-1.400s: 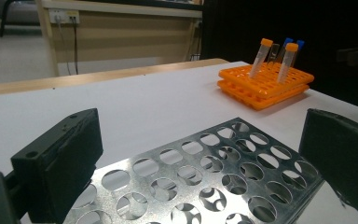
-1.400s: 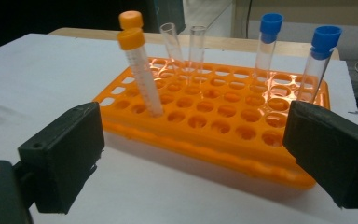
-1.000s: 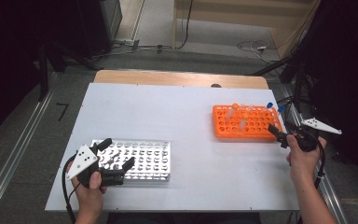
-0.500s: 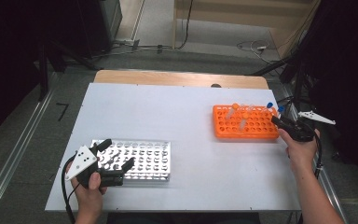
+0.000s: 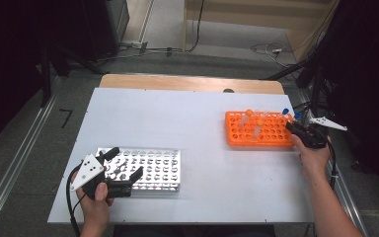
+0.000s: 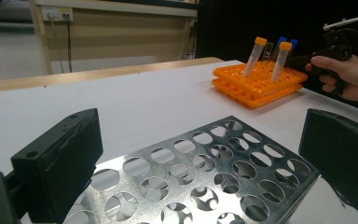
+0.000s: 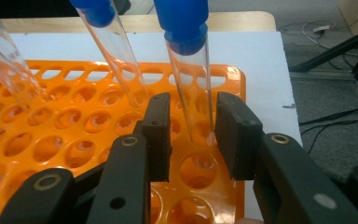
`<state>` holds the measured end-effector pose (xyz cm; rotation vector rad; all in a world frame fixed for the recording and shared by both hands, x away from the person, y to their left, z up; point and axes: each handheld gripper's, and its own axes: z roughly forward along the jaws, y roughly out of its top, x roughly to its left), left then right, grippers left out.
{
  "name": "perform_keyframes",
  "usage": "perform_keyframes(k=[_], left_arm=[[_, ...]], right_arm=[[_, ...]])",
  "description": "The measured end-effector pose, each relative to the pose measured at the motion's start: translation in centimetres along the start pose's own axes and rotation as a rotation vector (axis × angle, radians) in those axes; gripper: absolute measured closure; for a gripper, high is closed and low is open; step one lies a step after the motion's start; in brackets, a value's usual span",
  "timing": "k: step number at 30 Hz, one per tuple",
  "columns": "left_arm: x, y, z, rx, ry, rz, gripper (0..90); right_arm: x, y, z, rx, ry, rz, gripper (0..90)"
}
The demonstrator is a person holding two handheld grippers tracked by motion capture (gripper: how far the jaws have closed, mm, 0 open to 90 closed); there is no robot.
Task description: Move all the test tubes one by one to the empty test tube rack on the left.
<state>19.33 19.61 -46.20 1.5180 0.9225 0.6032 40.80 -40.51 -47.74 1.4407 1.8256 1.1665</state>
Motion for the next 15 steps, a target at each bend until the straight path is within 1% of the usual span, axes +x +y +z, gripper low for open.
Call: perform_keyframes(k=[3, 6, 9, 11, 15], left_arm=[[-0.05, 0.0, 0.0, 0.0, 0.0, -0.001, 0.0], [-0.08, 0.01, 0.01, 0.001, 0.0, 0.0, 0.0], [-0.12, 0.02, 0.03, 0.001, -0.002, 0.001, 0.0], [-0.13, 0.02, 0.05, 0.002, -0.003, 0.003, 0.0], [-0.16, 0.03, 0.05, 0.002, -0.005, 0.003, 0.0]], right_arm=[[-0.03, -0.04, 0.18, -0.015, -0.016, 0.002, 68.7], [0.09, -0.11, 0.35, -0.021, -0.028, -0.027, 72.5], [0.26, -0.09, 0.38, -0.021, -0.046, -0.037, 74.5], [0.17, -0.06, 0.29, -0.021, -0.061, -0.036, 75.0], [0.18, -0.03, 0.0, -0.023, -0.061, -0.039, 75.1]])
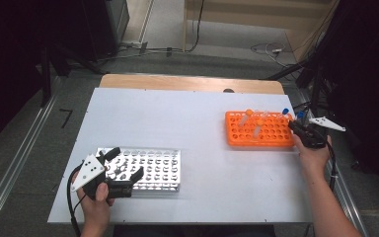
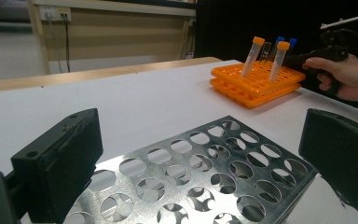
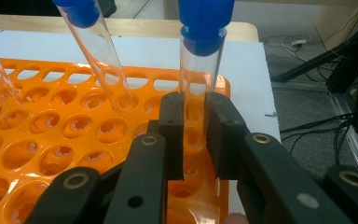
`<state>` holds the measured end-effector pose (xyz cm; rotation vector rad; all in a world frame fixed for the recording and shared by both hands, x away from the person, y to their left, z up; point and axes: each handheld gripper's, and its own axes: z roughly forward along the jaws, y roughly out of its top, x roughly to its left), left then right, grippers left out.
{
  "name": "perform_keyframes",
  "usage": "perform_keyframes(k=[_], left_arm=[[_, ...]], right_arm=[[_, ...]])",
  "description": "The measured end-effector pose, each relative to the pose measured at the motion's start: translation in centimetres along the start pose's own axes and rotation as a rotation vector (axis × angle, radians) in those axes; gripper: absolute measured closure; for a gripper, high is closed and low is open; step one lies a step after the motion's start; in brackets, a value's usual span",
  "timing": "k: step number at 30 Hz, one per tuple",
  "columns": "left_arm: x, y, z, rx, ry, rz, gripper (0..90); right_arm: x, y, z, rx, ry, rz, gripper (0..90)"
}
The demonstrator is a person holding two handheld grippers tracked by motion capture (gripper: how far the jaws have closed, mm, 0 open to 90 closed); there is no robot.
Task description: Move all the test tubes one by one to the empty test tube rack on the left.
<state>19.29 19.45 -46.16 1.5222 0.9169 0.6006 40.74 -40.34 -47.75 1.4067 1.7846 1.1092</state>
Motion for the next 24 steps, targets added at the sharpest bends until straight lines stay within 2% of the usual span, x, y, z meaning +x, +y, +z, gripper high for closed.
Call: perform_keyframes(k=[2, 4, 14, 21, 24], left_arm=[[0.0, 0.0, 0.0, 0.001, 0.0, 0.0, 0.0], [0.0, 0.0, 0.0, 0.004, -0.001, 0.001, 0.0], [-0.3, 0.0, 0.2, 0.006, -0.006, 0.003, 0.0], [-0.6, 0.1, 0.3, 0.016, -0.012, 0.011, 0.0], [-0.8, 0.3, 0.4, 0.022, -0.014, 0.022, 0.0]], right_arm=[[0.0, 0.1, -0.3, -0.02, 0.004, 0.0, 75.1], [-0.2, 0.4, -0.7, -0.06, 0.026, 0.025, 75.1], [0.0, 2.1, -3.6, -0.14, 0.054, 0.051, 75.1], [1.4, 2.1, -6.1, -0.141, 0.1, 0.053, 75.1], [2.4, 1.9, -7.1, -0.135, 0.121, 0.029, 75.1]])
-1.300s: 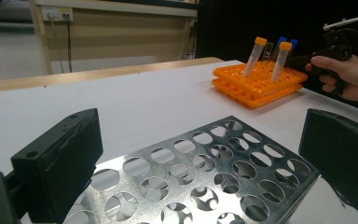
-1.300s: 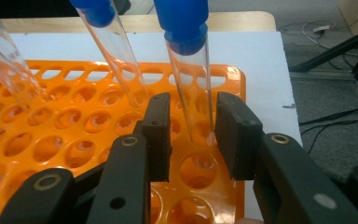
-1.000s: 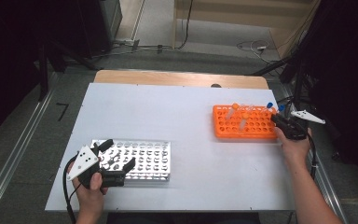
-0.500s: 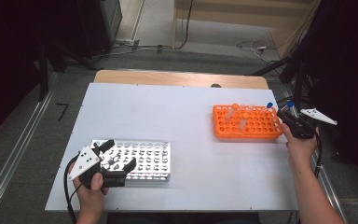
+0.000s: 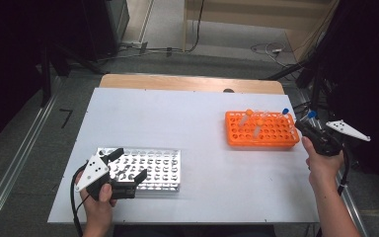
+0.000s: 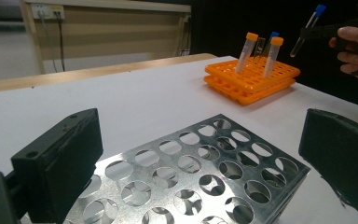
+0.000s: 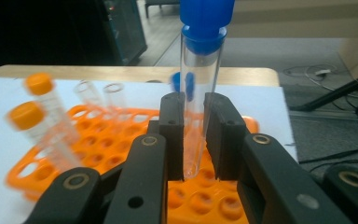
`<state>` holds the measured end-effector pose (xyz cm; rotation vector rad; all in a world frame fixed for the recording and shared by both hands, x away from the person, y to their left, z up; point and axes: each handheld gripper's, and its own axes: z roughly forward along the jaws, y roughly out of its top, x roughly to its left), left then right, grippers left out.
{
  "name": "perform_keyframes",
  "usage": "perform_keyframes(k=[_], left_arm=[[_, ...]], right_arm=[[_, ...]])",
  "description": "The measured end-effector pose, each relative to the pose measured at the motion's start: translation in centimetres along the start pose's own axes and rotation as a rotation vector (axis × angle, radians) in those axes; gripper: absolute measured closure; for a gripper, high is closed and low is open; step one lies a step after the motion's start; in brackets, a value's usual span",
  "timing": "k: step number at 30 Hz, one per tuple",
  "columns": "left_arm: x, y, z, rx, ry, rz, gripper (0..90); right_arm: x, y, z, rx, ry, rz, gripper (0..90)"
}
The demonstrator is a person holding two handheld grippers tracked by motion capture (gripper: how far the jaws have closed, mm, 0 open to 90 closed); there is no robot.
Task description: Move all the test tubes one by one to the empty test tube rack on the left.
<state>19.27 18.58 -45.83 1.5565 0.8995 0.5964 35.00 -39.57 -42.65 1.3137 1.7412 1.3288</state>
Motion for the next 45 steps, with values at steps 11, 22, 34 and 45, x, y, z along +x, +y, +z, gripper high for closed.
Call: perform_keyframes(k=[11, 22, 34, 45], left_arm=[[-1.0, 1.3, 0.5, 0.03, -0.024, 0.015, 0.0], [-2.8, 2.9, 2.5, 0.079, -0.092, 0.053, 0.0], [-3.7, 4.2, 4.9, 0.117, -0.154, 0.052, 0.1], [-4.3, 5.1, 6.3, 0.131, -0.188, 0.056, 0.1]], right_arm=[[4.7, -0.3, -2.4, 0.03, 0.126, -0.057, 75.1], [9.8, -1.5, -2.9, 0.081, 0.265, -0.133, 75.1], [14.4, -1.8, -2.6, 0.115, 0.393, -0.193, 75.1], [17.0, -2.7, -2.0, 0.154, 0.464, -0.233, 75.1]])
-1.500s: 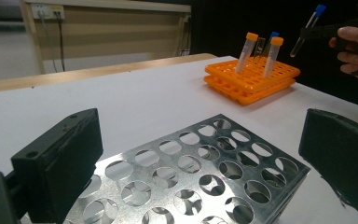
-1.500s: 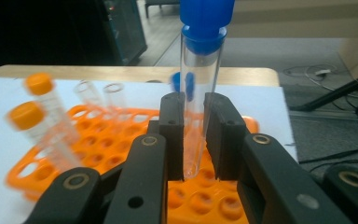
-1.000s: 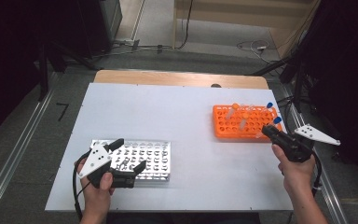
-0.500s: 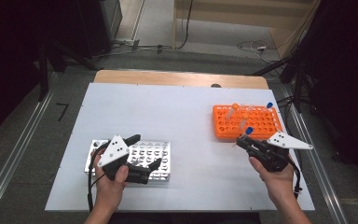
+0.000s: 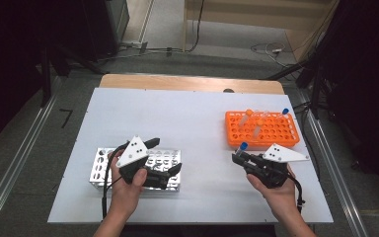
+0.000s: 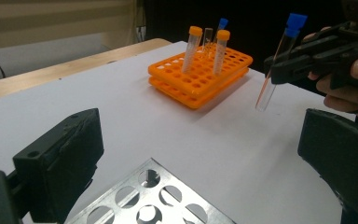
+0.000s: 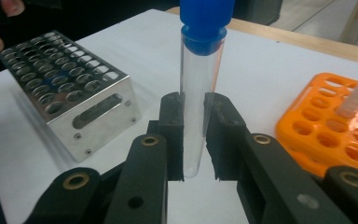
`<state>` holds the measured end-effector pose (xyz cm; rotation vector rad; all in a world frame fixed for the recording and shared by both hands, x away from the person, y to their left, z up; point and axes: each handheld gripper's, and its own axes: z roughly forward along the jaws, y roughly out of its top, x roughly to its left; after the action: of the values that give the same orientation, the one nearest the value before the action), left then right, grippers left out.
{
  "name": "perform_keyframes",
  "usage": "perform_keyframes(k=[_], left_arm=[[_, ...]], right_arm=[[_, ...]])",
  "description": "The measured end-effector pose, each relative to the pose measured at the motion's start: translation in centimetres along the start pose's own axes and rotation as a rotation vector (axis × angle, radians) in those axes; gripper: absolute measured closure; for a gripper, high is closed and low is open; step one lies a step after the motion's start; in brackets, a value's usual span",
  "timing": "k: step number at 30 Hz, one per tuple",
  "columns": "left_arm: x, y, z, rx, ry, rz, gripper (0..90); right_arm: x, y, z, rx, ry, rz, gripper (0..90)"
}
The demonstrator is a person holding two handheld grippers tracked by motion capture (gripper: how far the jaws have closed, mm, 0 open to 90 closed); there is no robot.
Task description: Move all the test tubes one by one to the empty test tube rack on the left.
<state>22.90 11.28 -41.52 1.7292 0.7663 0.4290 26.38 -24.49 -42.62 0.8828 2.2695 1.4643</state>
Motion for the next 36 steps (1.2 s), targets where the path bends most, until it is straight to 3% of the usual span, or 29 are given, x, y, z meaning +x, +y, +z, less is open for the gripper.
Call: perform_keyframes(k=[10, 12, 17, 18, 25, 28, 36], left_arm=[[-1.5, 0.0, 1.9, 0.085, -0.057, -0.015, 2.8], [-1.8, 0.0, 2.1, 0.093, -0.047, -0.019, 5.1], [-2.8, 0.0, 2.9, 0.128, -0.063, -0.02, 20.4], [-3.1, 0.0, 3.2, 0.136, -0.093, -0.016, 23.0], [-3.7, 0.2, 3.7, 0.134, -0.173, -0.018, 46.7], [-4.0, 0.6, 4.5, 0.153, -0.215, -0.003, 51.3], [-4.7, 1.6, 5.6, 0.158, -0.255, 0.023, 60.0]], right_arm=[[1.7, -0.2, 1.5, 0.034, 0.083, -0.043, 75.2], [1.8, -0.2, 1.7, 0.039, 0.09, -0.044, 75.1], [2.9, -0.4, 2.4, 0.068, 0.108, -0.079, 75.2], [3.1, -0.5, 2.6, 0.072, 0.114, -0.086, 75.2], [4.4, -0.5, 3.4, 0.093, 0.131, -0.132, 75.2], [4.9, -0.4, 3.6, 0.099, 0.137, -0.149, 75.2], [5.6, -0.4, 3.7, 0.107, 0.151, -0.166, 75.2]])
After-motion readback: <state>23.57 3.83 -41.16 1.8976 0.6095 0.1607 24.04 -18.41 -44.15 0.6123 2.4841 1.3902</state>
